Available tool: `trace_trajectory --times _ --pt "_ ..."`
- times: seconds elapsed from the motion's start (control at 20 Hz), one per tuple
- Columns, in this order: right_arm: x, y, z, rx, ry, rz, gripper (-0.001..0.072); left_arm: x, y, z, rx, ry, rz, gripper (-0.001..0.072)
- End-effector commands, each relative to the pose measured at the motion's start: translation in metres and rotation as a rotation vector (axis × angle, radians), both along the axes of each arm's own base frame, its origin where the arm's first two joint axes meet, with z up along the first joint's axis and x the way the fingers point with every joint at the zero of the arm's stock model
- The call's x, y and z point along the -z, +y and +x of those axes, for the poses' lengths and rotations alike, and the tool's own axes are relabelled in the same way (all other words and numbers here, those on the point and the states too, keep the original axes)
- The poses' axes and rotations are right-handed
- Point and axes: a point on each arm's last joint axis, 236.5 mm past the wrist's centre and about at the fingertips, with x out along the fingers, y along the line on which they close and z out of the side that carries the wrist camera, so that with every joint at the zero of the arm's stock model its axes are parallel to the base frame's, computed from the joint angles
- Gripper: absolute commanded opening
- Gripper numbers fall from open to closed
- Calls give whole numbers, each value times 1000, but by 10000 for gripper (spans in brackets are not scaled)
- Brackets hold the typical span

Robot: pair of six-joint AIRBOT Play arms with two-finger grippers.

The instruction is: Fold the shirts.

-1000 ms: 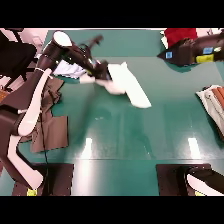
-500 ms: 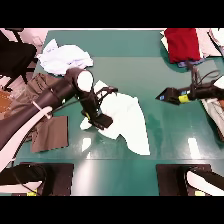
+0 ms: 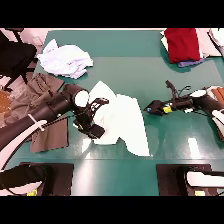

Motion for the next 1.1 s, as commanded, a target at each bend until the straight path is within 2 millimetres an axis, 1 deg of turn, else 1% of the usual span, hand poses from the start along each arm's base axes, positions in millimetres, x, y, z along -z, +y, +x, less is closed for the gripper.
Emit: trace_trajectory --times 0.0,0.2,0.3,0.4,0.45,0.5,0.55,0.6,0.7,0.75,0.8,0.85,0.95,1.0,1.05 --pt "2 28 14 -54 -54 75 497 -10 19 13 -21 -104 48 322" --pt "-11 49 44 -118 -107 92 496 -26 37 16 -37 -165 82 321" --pt "-17 62 53 -155 -124 104 496 -35 50 24 -58 -229 114 321" --pt "-27 73 58 -187 -125 123 486 -42 65 32 -75 -275 144 321" --pt "-32 78 57 -212 -129 134 378 -45 72 35 -103 -277 142 321" --pt "-39 81 53 -242 -130 149 205 -48 80 41 -141 -282 140 321" --pt "-45 82 49 -267 -127 165 95 -50 88 48 -180 -291 136 321" --pt "-54 83 41 -305 -123 186 16 -52 99 58 -227 -305 131 321" --pt "-73 75 32 -330 -128 209 15 -50 119 81 -322 -332 109 320" --pt "-83 66 32 -305 -140 206 15 -45 128 90 -383 -333 89 321" --pt "-95 54 31 -269 -155 200 14 -36 128 98 -433 -323 29 322" --pt "-106 40 27 -227 -173 193 14 -27 119 107 -493 -307 -79 323" --pt "-115 6 14 -159 -190 129 14 -15 91 113 -563 -237 -291 323" --pt "-117 -11 5 -128 -196 91 14 -7 81 114 -576 -211 -351 324" --pt "-119 -28 -4 -89 -199 50 14 2 77 116 -586 -203 -368 323"
